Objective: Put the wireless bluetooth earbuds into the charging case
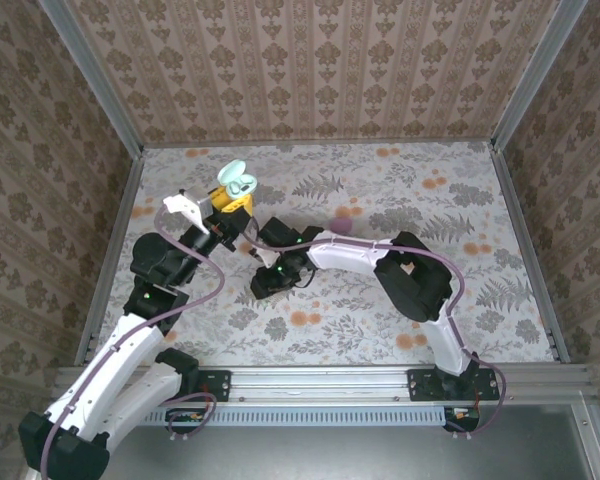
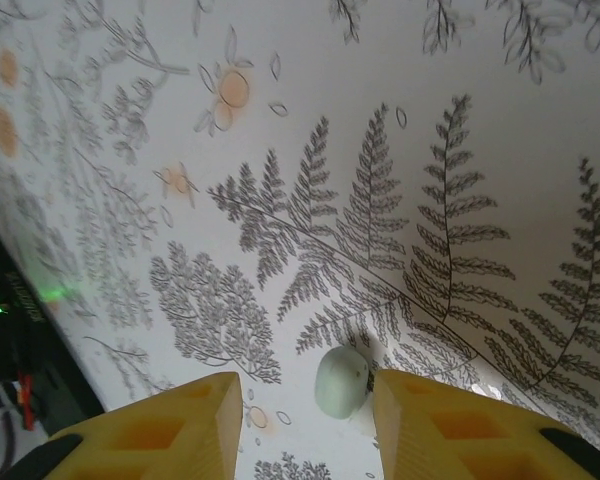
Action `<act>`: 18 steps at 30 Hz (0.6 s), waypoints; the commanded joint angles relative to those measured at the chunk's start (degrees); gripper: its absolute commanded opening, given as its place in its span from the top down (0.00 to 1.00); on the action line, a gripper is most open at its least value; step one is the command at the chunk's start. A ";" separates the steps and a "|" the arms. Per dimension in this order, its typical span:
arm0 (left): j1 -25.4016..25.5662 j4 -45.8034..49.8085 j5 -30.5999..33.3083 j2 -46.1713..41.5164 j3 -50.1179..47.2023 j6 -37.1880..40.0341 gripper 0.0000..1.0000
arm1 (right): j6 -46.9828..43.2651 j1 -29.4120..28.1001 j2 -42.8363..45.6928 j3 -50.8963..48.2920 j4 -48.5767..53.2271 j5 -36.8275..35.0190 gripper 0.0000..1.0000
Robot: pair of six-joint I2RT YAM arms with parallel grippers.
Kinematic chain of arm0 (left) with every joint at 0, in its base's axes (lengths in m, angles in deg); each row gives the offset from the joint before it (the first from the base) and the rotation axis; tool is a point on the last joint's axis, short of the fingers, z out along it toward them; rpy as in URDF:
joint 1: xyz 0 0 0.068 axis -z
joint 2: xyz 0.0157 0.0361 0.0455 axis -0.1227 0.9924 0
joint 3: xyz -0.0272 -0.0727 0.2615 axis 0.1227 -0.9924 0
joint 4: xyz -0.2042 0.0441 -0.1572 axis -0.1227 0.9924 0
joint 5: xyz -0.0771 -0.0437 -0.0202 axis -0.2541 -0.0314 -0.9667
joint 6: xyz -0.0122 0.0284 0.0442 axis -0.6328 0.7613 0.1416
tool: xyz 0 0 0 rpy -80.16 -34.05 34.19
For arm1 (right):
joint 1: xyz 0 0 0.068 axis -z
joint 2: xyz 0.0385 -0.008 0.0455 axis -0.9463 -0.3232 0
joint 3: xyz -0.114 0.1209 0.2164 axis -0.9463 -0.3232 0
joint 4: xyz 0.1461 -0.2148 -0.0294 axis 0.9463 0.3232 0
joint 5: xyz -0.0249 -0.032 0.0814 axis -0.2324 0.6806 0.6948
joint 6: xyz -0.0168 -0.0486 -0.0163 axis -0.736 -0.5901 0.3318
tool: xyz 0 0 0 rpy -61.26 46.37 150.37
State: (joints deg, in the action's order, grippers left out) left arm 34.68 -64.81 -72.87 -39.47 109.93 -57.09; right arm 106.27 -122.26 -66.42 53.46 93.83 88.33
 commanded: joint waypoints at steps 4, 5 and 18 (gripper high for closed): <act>-0.53 0.23 0.35 -0.63 1.15 -0.85 0.70 | -4.06 -2.26 -2.69 4.31 9.54 -5.70 0.59; -0.44 0.10 0.34 -0.62 1.08 -0.96 0.71 | -4.74 -2.65 -3.15 5.12 10.39 -6.25 0.59; -0.54 -0.04 0.36 -0.71 0.98 -1.33 0.71 | -8.26 -6.50 -9.12 14.12 19.81 -16.22 0.60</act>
State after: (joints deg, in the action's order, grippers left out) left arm 34.68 -64.64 -72.87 -39.47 109.93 -57.29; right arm 99.82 -127.87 -73.56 65.49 109.06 76.42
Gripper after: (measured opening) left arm 0.317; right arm 0.406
